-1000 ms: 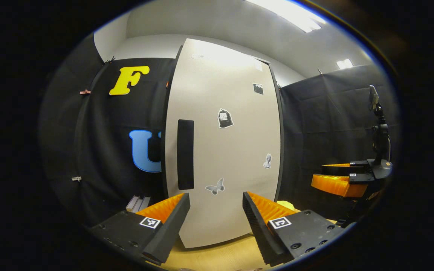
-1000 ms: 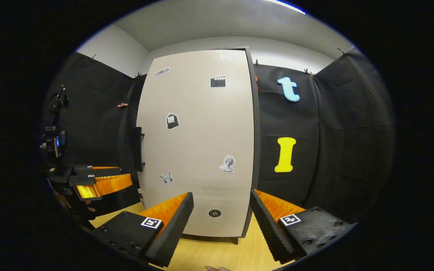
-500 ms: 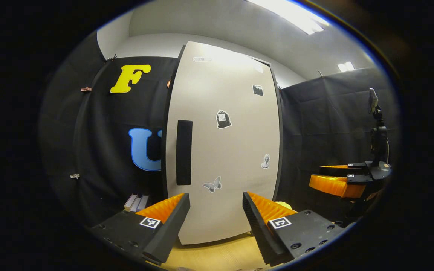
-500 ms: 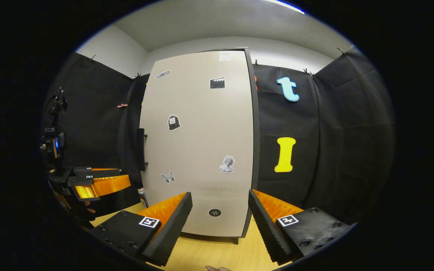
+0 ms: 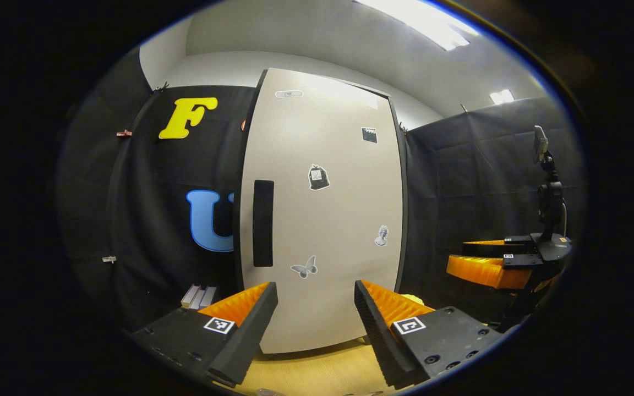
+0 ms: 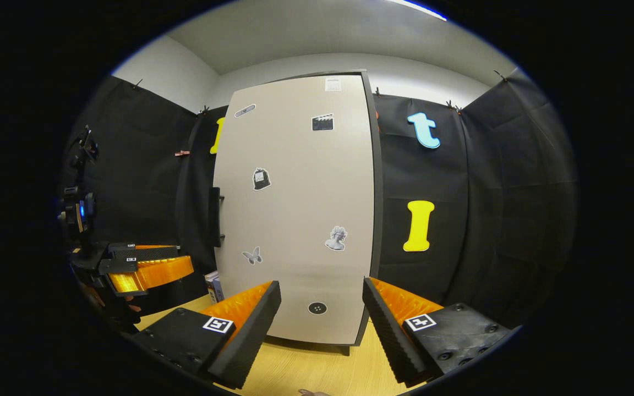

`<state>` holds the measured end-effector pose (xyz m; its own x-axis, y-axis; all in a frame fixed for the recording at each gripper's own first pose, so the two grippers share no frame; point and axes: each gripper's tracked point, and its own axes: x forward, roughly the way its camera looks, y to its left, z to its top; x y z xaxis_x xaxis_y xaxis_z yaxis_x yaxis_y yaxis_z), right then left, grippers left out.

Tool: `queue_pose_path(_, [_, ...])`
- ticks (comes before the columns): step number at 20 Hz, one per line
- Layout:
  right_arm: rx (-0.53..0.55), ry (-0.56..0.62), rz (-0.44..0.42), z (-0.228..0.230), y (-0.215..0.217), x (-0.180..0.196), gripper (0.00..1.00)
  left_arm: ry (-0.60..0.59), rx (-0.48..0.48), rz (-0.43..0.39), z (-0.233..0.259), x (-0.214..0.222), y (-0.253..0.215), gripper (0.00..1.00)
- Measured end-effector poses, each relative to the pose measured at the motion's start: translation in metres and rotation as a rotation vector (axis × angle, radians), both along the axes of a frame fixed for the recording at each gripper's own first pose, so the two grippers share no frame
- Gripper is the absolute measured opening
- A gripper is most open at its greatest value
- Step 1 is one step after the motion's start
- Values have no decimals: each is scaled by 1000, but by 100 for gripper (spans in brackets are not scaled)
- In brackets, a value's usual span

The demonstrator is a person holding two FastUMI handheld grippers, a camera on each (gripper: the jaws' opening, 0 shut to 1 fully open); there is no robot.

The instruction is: Open the cabinet door with the right hand, grasp the bottle in the cabinet with the left hand and place it on the coaster, then close the cabinet door with the right hand.

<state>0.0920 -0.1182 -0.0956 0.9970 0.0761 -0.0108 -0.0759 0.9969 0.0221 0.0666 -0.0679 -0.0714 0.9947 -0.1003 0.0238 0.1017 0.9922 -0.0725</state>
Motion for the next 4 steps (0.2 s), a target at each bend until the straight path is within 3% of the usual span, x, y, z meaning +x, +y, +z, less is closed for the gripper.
queue_pose_path(4, [2,5,6,1,2,-2,97,2,-6,6,-2,-2,2,89])
